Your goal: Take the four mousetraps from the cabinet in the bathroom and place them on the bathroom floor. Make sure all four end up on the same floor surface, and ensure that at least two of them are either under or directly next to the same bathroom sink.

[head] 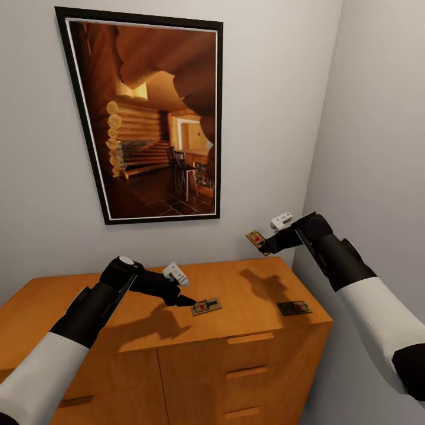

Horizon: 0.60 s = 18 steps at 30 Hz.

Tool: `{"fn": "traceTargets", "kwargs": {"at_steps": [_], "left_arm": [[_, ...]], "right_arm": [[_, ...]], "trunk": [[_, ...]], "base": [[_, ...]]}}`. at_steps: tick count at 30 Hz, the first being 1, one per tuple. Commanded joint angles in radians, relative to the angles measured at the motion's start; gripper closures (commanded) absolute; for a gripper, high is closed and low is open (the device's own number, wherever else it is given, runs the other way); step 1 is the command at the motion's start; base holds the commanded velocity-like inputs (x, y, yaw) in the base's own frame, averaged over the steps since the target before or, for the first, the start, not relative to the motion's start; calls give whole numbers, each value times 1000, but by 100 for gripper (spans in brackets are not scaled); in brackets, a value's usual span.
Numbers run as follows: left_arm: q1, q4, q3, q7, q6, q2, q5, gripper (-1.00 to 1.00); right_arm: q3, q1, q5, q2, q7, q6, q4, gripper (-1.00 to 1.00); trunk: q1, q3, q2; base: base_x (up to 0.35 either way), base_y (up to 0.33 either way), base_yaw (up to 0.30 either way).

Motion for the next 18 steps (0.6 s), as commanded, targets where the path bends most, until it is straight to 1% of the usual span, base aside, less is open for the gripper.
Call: {"fn": "traceTargets", "kwargs": {"at_steps": [1, 3, 7, 8, 9, 11, 12, 13, 14, 15, 18], "left_arm": [[-1, 1, 1, -8, 6, 0, -8, -100], [-1, 10, 4, -6, 5, 0, -8, -100], [-4, 30, 7, -1, 4, -1, -41, -100], [-12, 52, 8, 1, 3, -2, -60, -100], [-19, 67, 8, 2, 1, -2, -69, -100], [-39, 107, 9, 4, -4, -6, -83, -100], [-62, 153, 9, 5, -14, -14, -92, -100], [-73, 176, 9, 5, -22, -18, -95, -100], [-84, 198, 9, 5, -32, -23, -98, -100], [-100, 231, 9, 6, -54, -33, -102, -100], [-115, 261, 9, 6, -85, -48, -106, -100]], "right_arm": [[2, -1, 8, -1, 5, 3, -1, 100], [3, -1, 8, 0, 5, 3, -1, 100], [4, -1, 8, 1, 5, 3, -1, 100], [4, -1, 8, 2, 5, 3, -1, 100], [4, -1, 8, 2, 5, 3, -1, 100], [4, -1, 8, 2, 5, 3, -1, 100], [6, -1, 8, 3, 5, 3, -1, 100], [10, -1, 8, 3, 5, 3, -1, 100], [15, -1, 9, 3, 5, 3, -1, 100], [31, -1, 10, 3, 5, 3, -1, 100], [63, -1, 11, 3, 5, 3, -1, 100]], "trunk": [[0, -1, -1], [0, -1, -1], [0, -1, -1], [0, -1, -1], [0, -1, -1], [0, -1, -1], [0, -1, -1], [0, -1, -1], [0, -1, -1], [0, -1, -1], [0, -1, -1]], "base": [[0, 0, -6], [0, 0, -3], [0, 0, 0], [0, 0, 0], [0, 0, 0], [0, 0, 0], [0, 0, 0], [0, 0, 0], [0, 0, 0], [0, 0, 0], [0, 0, 0]]}}
